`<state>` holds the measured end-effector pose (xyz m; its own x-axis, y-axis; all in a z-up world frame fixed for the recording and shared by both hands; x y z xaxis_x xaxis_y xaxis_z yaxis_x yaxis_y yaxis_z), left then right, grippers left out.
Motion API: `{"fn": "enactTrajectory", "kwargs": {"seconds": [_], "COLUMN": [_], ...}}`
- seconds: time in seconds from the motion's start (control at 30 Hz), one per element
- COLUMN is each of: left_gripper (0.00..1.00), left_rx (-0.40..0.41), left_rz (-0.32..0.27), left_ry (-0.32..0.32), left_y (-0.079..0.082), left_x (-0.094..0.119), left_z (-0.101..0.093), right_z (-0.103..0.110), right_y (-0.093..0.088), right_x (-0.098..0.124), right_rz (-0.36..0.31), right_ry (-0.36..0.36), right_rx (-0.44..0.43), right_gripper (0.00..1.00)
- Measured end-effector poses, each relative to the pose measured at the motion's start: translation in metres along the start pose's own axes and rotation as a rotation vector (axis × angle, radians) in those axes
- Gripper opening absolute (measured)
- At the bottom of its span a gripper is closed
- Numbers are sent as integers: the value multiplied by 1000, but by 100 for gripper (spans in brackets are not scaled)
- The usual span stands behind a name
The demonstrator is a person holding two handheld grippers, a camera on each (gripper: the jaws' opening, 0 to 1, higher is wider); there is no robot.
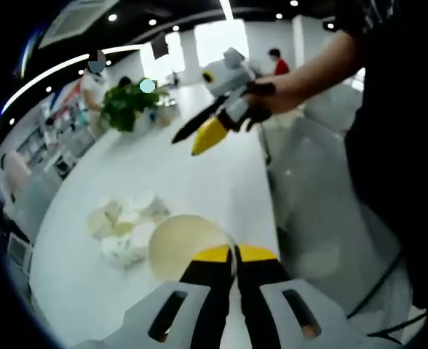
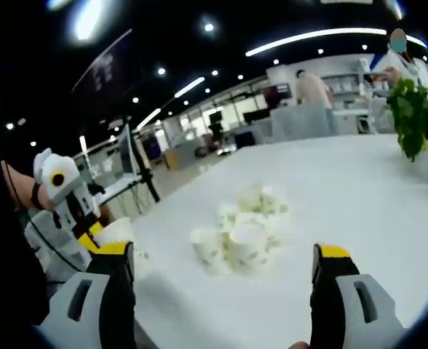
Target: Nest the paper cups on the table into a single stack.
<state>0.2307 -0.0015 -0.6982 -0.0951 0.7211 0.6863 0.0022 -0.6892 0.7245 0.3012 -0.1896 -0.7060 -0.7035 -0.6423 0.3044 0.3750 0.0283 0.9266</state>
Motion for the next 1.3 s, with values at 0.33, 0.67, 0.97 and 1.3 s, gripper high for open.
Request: {"fn": "enactTrajectory", "kwargs": {"seconds": [0.33,0.67,0.97,1.3], "left_gripper": [0,0,0,0], "left_rx": [-63,-185,-210,-207], "left_rz": [93,180,248,289], "left_ry": [-22,-67,-96,-118], "left_y": [-3,-7,-19,-28], "left_x": [-17,-30,-42,-51], "left_z": [-2,-7,-15,-20], "right_z": [-4,-8,-5,-3], "right_y": [-6,-13,-15,-16], "right_x": [-1,5,7,7], "right_rz": [6,4,-8,-13], "right_ry": [-20,-32,-34,-32], "right_rx": [-14,-34,-58,-69], "right_gripper": [100,100,100,100]}}
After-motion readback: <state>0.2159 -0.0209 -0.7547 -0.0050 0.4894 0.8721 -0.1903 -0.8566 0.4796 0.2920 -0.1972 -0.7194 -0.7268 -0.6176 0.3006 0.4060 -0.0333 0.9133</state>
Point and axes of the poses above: the point that each gripper's makers call its tool centre point, and the gripper's own axes: x roughly backward along the fingers, z roughly to its left, y roughly out of its top, the point moved 4 cm from there along x, roughly backward along the fingers, and after that the axes turned 5 degrees about x, right-handed, at the moved point
